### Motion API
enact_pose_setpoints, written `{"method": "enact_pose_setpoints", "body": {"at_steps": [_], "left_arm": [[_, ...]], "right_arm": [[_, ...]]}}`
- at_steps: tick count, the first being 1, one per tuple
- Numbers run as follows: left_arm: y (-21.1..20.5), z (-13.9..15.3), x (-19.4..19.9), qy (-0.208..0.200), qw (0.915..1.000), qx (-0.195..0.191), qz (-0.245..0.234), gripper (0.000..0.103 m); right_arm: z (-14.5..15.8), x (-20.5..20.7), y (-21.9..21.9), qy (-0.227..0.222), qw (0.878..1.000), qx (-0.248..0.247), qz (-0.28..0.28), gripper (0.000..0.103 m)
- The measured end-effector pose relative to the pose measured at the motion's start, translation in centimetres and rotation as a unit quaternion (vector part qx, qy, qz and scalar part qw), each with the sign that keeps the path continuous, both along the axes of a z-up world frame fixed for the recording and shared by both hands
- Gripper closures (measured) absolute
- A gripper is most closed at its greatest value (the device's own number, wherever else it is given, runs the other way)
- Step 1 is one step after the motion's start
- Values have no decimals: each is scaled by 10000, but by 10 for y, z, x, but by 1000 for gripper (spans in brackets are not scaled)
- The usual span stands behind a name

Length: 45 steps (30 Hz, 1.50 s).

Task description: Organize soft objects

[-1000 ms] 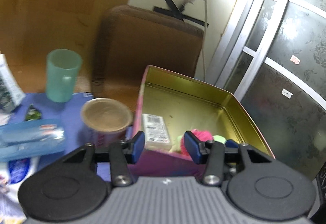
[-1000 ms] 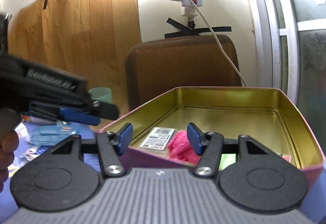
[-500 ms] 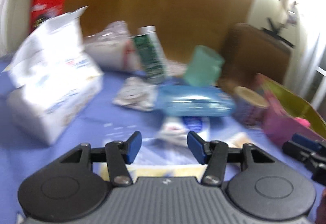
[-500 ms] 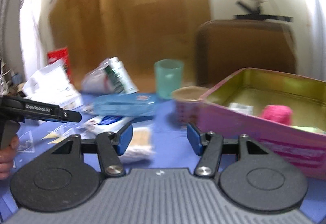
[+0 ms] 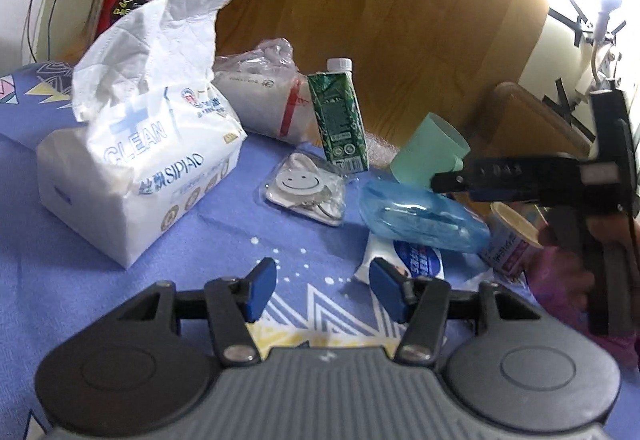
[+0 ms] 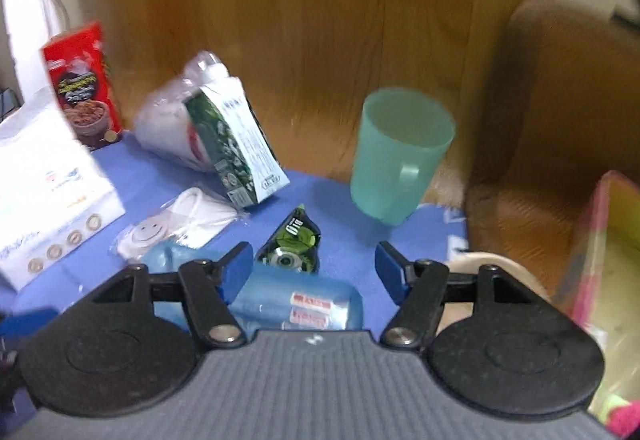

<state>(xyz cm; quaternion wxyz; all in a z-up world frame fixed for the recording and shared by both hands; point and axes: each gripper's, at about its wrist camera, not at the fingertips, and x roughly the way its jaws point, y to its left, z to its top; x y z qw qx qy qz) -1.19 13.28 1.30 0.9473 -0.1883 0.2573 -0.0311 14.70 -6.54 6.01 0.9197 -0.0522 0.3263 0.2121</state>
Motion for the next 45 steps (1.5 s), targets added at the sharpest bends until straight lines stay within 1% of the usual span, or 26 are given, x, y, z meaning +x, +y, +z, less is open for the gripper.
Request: {"method": "enact_pose_setpoints", "body": {"at_steps": [2,4,5,7,10,11,13,16,17,19,21,24,25,27,28,29,30,31,32,33,35,37,40,41,43,45], "left_arm": [[4,0,-2,-31,10000,-70,60,49],[8,1,-4,-63,9997,-175,135,44],[11,1,-5,-79,9996,-244,149,43],[15,1,-7,-77,9992,-371,163,43],[19,0,-5,-60,9986,-499,162,43],[19,0,-5,-71,9985,-515,160,43],[19,0,-5,-87,9985,-523,113,41],[14,1,-8,-148,9989,-449,11,39],[12,1,-8,-159,9990,-410,-45,39],[7,2,-9,-144,9992,-335,-176,39],[4,2,-12,-89,9987,-399,-306,39],[-2,-1,-25,51,9949,-842,-551,39],[-5,-3,-29,102,9937,-924,-626,39],[-16,-6,-34,290,9925,-944,-715,39],[-21,-6,-36,304,9929,-905,-711,40],[-26,-5,-38,310,9934,-828,-732,41],[-30,-4,-38,348,9929,-800,-812,45],[-33,-4,-38,391,9920,-824,-870,48],[-34,-4,-37,404,9916,-851,-885,48],[-33,-5,-37,398,9916,-867,-873,50],[-28,-2,-39,382,9932,-843,-713,50],[-15,0,-45,359,9943,-865,-514,50],[13,3,-55,276,9951,-902,-281,48],[21,3,-56,309,9950,-915,-240,47],[37,3,-62,393,9948,-916,-211,39],[47,2,-66,442,9945,-907,-273,34]], "right_arm": [[-1,16,-1,528,9981,295,86,32],[-6,23,-3,1230,9898,641,310,32],[-8,20,-4,1485,9849,780,421,32],[-11,4,-2,1660,9793,932,691,32],[-12,-32,3,1596,9773,927,1040,32],[-12,-48,3,1522,9761,960,1219,33],[-5,-73,2,1235,9782,930,1389,33],[7,-106,-18,368,9873,951,1219,32],[10,-112,-28,204,9890,1022,1053,31],[8,-119,-48,115,9896,1272,662,31],[1,-122,-68,205,9869,1551,385,28],[-11,-114,-84,454,9849,1671,-14,28],[-16,-109,-86,558,9832,1738,-92,28],[-21,-97,-87,755,9776,1960,-156,28],[-24,-91,-86,862,9745,2063,-196,29],[-27,-86,-83,955,9719,2141,-208,32],[-29,-82,-80,1061,9701,2174,-191,35],[-31,-81,-76,1162,9696,2146,-187,39],[-33,-81,-72,1209,9702,2090,-184,44],[-33,-83,-68,1231,9705,2068,-139,44],[-32,-91,-60,1218,9713,2044,-60,44],[-30,-102,-56,1201,9718,2027,0,43],[-31,-118,-46,1335,9669,2156,285,43],[-31,-125,-41,1353,9661,2158,412,43],[-32,-146,-30,1327,9654,2111,759,42],[-34,-171,-20,1220,9642,1995,1247,42]]}}
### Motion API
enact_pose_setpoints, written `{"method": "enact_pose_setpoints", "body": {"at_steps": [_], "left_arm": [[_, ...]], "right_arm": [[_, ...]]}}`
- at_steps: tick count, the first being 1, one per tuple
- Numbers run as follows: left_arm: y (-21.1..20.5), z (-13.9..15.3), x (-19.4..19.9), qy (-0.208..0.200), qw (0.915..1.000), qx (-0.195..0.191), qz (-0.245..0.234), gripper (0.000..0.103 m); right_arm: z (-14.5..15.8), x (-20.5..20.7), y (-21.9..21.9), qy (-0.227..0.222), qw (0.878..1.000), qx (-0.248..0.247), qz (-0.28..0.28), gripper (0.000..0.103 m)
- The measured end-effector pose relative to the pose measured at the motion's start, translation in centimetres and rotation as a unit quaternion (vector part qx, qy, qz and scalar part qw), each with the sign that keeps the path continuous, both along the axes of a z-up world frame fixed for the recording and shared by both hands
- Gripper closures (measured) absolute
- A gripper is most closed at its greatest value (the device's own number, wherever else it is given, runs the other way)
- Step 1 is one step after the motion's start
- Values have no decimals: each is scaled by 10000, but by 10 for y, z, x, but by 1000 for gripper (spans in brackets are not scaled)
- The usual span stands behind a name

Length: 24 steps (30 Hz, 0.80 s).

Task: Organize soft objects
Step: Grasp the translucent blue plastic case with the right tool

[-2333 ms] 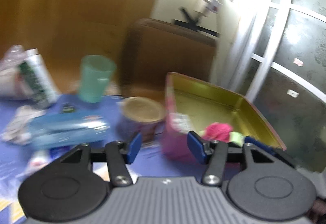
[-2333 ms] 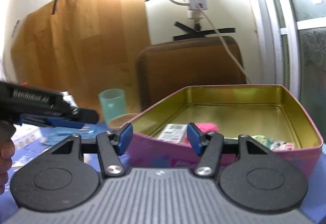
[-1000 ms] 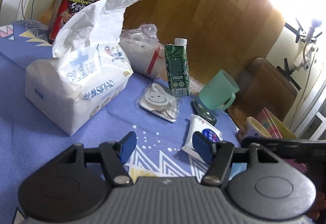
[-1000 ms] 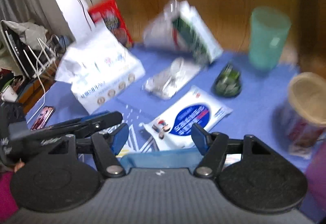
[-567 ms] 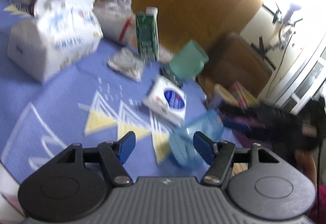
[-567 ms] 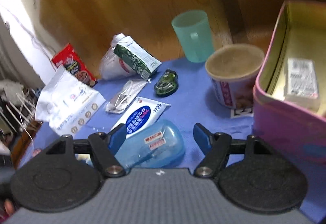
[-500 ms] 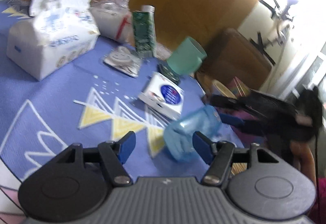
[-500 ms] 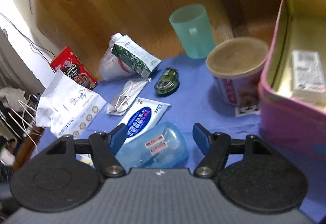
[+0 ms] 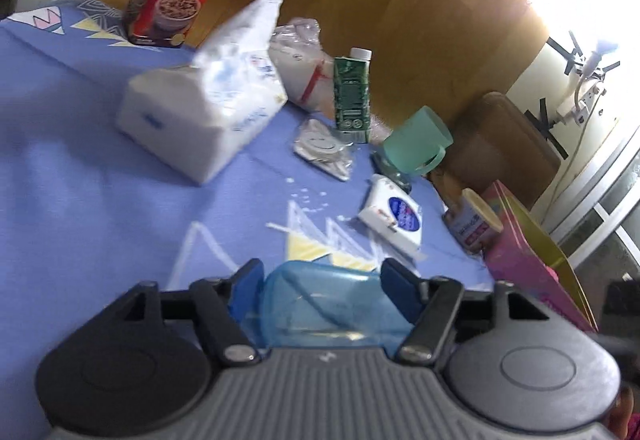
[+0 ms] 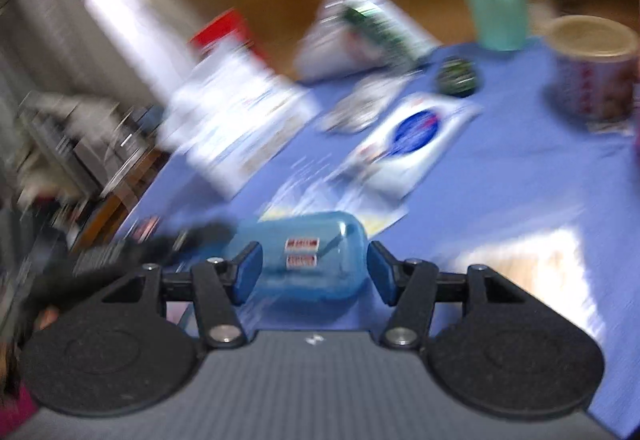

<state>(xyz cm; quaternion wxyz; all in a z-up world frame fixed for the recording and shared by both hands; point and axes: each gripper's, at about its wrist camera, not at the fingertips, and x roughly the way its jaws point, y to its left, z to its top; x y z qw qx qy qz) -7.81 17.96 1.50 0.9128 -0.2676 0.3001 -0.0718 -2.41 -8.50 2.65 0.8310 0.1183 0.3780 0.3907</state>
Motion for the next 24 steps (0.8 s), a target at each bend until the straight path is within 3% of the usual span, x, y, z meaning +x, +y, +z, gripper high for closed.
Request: {"method": "enact_pose_setpoints", "body": {"at_steps": [3,5,7,10,15,17,18,24], "left_arm": [[15,-1,-9,-36,9999,-133,-95,19],[22,1,-14,-122,9998,-160,-50,15],[25,3,-16,-156,9996,-215,-53,15],[19,7,-16,-196,9993,-262,-178,21],[-6,0,-9,139,9989,364,-243,35],[-9,-6,-10,160,9993,95,-309,35],[-15,-5,-10,140,9994,188,-245,35],[-63,25,10,-161,9965,477,-673,36]], "right_arm": [[0,-35,9,-576,9967,-226,516,41],[0,-53,14,-1077,9906,-596,593,22],[-1,-64,17,-1488,9828,-891,627,17],[-5,-63,24,-1594,9782,-1093,755,17],[-15,-53,41,-1649,9742,-1295,839,19],[-21,-57,47,-1737,9708,-1405,869,27],[-22,-61,48,-1884,9671,-1505,808,32],[-14,-71,22,-2288,9600,-1565,398,32]]}}
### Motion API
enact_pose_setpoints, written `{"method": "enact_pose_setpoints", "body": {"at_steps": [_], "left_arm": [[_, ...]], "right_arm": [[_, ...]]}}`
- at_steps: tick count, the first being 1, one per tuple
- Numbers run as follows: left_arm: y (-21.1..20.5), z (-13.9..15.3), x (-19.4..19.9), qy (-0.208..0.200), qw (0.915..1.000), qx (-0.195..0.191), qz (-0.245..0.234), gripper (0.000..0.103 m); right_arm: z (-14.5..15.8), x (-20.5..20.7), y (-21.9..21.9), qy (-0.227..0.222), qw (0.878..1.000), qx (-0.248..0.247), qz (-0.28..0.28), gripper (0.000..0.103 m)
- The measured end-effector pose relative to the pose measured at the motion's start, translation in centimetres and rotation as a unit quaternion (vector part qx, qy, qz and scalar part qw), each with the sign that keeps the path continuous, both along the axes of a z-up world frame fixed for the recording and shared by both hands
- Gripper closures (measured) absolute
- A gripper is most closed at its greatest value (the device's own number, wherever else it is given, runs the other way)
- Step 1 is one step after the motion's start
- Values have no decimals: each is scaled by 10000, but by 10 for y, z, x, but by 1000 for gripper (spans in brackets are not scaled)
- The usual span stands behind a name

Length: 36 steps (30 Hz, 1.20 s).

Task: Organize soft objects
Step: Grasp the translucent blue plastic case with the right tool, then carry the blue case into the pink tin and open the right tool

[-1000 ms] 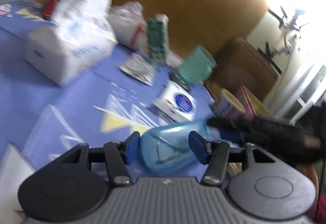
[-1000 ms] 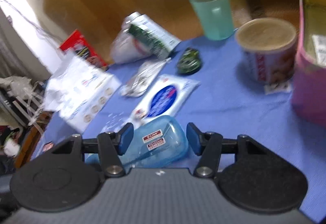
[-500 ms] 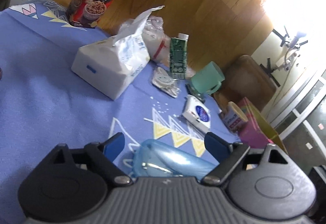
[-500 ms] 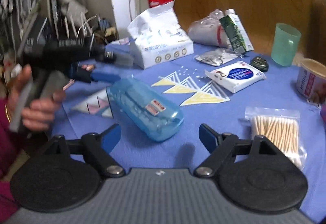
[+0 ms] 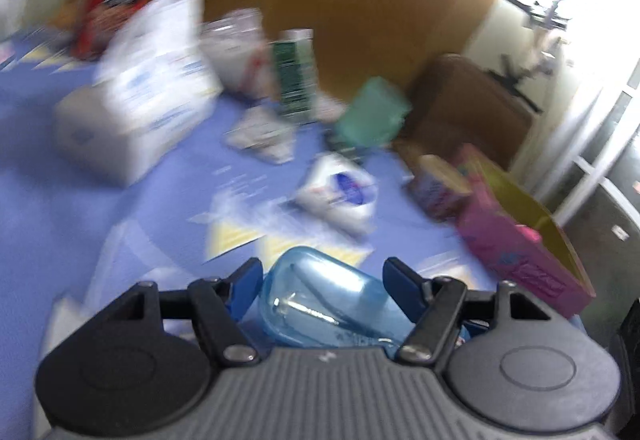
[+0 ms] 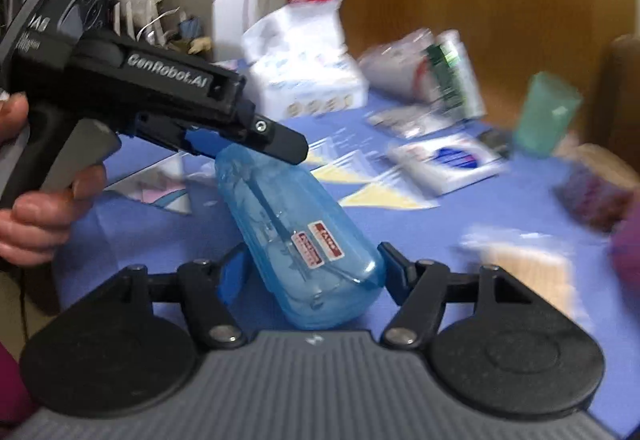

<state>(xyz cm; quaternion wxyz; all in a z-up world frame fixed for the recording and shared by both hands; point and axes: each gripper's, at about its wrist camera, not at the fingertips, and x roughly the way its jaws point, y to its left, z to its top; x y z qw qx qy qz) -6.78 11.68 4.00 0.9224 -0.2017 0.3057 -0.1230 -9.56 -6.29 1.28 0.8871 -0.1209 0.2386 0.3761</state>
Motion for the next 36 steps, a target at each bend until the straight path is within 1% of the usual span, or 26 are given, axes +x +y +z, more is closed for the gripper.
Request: {"method": "enact_pose_setpoints", "body": {"at_steps": [3,6,10,13,17,20,21,23,25,26,27,30,33,36], "left_arm": [[-41,23,22,-230,9985,129,-473,37],[-95,44,45,-495,9934,371,-962,37],[-170,60,74,-766,9839,598,-1499,37],[-225,69,92,-948,9752,698,-1875,37],[-279,74,113,-1059,9688,719,-2122,37],[-312,70,129,-1094,9676,854,-2111,32],[-319,67,134,-1059,9681,896,-2087,29],[-329,61,142,-901,9701,951,-2042,29],[-333,54,143,-847,9711,1018,-1987,28],[-333,51,140,-867,9707,1099,-1955,28],[-332,50,138,-896,9701,1190,-1917,28],[-322,45,128,-928,9698,1431,-1745,28],[-311,45,118,-868,9714,1492,-1631,27],[-300,46,103,-883,9702,1653,-1537,26]], "right_arm": [[12,-3,-37,-340,9982,241,-434,33],[23,-2,-79,-654,9919,390,-1019,33],[31,2,-132,-961,9782,449,-1788,33],[38,8,-174,-1159,9653,454,-2297,33],[44,19,-219,-1351,9501,356,-2789,33],[44,31,-241,-1357,9431,317,-3018,33],[42,36,-246,-1347,9414,289,-3079,33],[37,50,-251,-1320,9361,204,-3253,33],[30,68,-253,-1315,9238,-41,-3597,32],[27,72,-253,-1349,9168,-86,-3758,32],[25,73,-256,-1321,9138,-48,-3840,32],[23,70,-265,-1203,9118,342,-3912,32],[24,56,-259,-1271,9060,483,-4008,32],[28,38,-250,-1331,9033,661,-4023,32]]}}
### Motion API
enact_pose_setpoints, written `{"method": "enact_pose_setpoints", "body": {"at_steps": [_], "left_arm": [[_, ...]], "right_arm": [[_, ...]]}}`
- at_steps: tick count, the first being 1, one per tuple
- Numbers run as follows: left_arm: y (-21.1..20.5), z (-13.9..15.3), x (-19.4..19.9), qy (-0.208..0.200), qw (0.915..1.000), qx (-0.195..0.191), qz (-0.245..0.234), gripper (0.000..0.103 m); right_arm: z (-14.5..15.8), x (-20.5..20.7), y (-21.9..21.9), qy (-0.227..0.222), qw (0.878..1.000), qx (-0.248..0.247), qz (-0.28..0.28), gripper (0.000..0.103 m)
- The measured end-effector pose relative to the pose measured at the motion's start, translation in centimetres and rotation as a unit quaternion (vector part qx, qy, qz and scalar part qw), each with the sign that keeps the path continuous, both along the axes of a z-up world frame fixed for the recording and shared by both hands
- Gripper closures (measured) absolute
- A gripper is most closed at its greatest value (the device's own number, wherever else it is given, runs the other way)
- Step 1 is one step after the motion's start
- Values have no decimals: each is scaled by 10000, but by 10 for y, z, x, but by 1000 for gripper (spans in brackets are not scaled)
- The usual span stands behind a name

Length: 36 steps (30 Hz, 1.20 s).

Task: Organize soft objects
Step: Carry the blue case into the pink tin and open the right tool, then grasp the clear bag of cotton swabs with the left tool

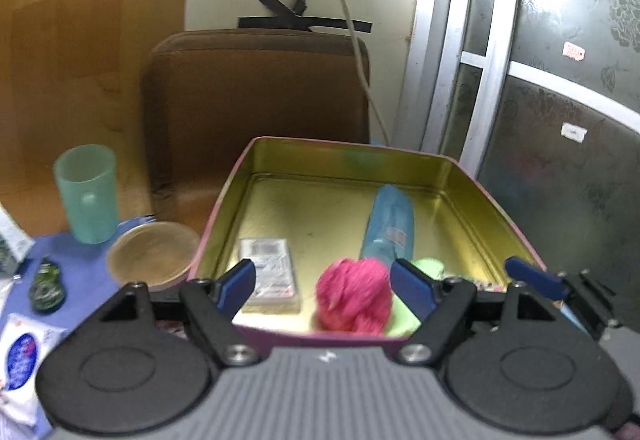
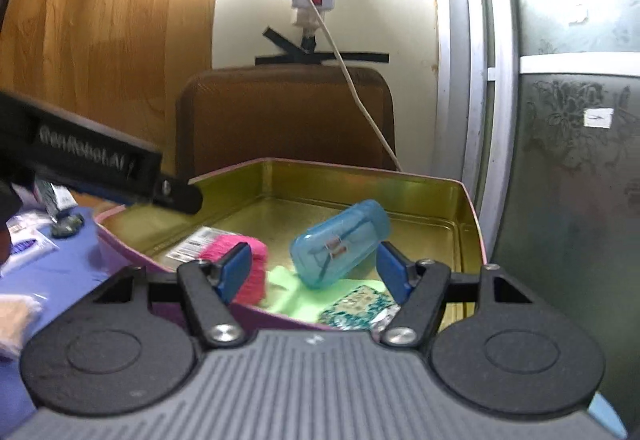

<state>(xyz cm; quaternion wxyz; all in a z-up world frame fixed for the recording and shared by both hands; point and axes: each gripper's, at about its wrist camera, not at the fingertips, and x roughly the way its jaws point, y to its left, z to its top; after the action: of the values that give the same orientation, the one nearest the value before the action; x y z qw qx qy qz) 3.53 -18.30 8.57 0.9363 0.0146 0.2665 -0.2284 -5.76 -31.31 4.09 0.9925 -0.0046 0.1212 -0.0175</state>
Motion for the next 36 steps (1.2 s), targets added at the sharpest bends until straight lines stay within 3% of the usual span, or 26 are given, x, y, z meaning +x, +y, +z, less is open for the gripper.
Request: {"method": "enact_pose_setpoints", "body": {"at_steps": [11,14,17,28,36], "left_arm": [[52,-9,-49,147,9995,181,233,26],[64,-12,-55,163,9992,218,305,25],[74,-15,-61,159,9990,197,377,17],[97,-23,-73,52,9980,266,565,14],[114,-27,-75,78,9973,223,697,14]], "right_arm": [[4,-50,39,-101,9978,647,66,31],[2,-52,48,-27,9974,718,104,31],[1,-56,54,37,9966,811,104,31],[1,-62,65,160,9929,1171,85,29],[-2,-62,80,271,9933,1106,218,29]]}}
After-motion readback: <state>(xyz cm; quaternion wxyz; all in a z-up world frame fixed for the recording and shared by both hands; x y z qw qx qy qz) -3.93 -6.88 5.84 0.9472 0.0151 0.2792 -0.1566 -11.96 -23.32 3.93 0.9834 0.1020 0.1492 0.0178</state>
